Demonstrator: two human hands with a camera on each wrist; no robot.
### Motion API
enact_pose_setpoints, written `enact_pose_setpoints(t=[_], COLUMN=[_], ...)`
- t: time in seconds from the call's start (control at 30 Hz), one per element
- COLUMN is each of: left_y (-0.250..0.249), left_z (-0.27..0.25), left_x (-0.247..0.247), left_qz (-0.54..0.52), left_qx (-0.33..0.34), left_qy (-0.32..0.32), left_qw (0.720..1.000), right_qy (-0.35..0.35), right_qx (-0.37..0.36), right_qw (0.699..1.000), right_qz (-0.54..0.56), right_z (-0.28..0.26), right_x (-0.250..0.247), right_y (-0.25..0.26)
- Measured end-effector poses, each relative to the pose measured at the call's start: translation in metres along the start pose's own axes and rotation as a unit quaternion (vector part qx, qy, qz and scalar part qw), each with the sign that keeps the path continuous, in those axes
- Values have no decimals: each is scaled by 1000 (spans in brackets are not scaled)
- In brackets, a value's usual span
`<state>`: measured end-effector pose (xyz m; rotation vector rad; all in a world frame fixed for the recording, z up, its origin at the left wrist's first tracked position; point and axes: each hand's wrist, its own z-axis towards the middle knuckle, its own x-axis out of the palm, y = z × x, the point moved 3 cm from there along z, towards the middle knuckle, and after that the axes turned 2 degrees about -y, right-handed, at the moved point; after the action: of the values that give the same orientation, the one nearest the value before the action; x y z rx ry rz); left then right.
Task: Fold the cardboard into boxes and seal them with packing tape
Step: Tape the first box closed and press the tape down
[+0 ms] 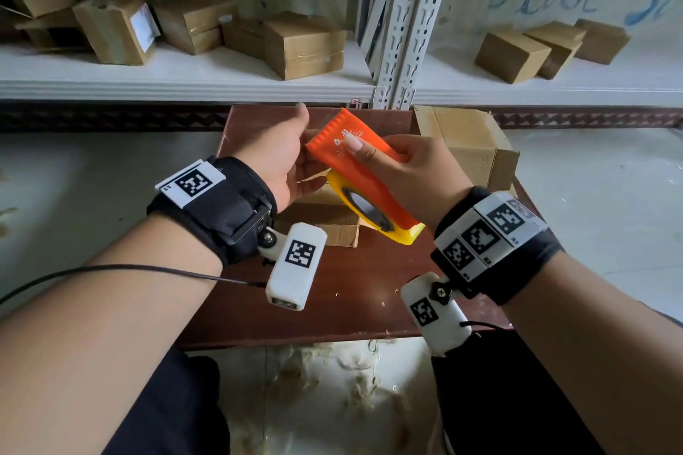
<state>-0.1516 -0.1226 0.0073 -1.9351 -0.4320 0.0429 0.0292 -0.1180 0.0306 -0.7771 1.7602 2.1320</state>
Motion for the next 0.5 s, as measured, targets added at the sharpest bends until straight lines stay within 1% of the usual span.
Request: enact_pose_setpoints(t=[0.17, 0.3, 0.5], left_y=[-1, 4, 5], left_z=[-6, -5, 0], left_x=[1, -2, -3], left_qz=[7, -24, -26], left_qx=[2, -18, -47], left_qy=[6, -20, -23], left_qw=[1000, 999, 998], right_qy=[-1, 9, 10], right_qx=[0, -1, 9], right_qw=[1000, 1000, 1000], right_qz=[-11, -14, -11], right_z=[-1, -3, -2], right_x=[0, 0, 0], right_y=[1, 4, 4])
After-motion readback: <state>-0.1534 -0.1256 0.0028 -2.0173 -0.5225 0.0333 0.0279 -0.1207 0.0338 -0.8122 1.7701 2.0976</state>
